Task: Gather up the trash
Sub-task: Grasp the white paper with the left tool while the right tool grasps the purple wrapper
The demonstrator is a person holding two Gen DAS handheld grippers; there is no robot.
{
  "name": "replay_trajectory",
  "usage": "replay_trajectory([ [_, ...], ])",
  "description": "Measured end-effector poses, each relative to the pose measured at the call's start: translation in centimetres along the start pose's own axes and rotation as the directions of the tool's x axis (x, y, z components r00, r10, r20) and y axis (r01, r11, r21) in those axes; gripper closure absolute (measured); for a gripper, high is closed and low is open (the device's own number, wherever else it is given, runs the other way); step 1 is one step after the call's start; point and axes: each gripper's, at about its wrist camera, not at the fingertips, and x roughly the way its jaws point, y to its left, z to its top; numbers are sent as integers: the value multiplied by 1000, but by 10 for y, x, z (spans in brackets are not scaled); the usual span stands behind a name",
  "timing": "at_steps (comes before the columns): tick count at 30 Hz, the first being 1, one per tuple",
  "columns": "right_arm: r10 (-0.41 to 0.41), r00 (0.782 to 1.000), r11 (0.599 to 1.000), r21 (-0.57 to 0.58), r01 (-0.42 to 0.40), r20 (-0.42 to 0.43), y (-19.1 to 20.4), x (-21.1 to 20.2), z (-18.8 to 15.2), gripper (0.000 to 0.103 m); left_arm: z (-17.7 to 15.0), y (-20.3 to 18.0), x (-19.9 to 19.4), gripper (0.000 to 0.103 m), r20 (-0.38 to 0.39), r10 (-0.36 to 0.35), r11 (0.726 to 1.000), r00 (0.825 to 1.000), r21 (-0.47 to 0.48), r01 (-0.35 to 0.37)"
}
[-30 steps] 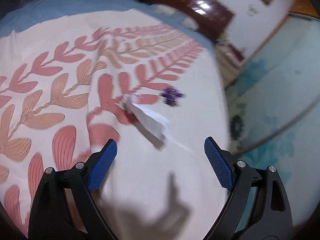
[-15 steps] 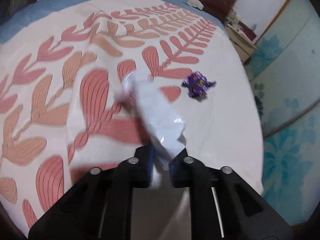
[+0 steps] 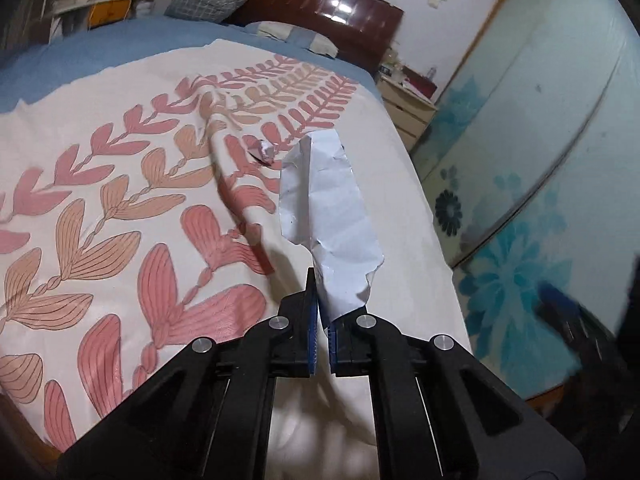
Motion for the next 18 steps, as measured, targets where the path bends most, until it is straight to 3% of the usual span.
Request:
replay_trajectory([
  [2,-26,1000,1000,-7,26,1,1,43,24,28,3,6,5,99,6,11,1000,1000,11,-11],
  [4,-104,994,994,-41,103,-22,4,89,45,29,1,14,9,99,-5,12,1000,1000,4,-12],
  [8,-121,990,992,24,123,-79,8,170,82,32,-2,35,11,99,-21,28,999,999,-34,-29],
  [16,-147,980,989,-27,144,-136,59,282,114,38,12,64,2,99,-1,35,997,999,-72,-35],
  [18,-146,972,989,-45,140,-186,69,305,114,52,12,69,-2,99,-1,33,996,999,-80,-33],
])
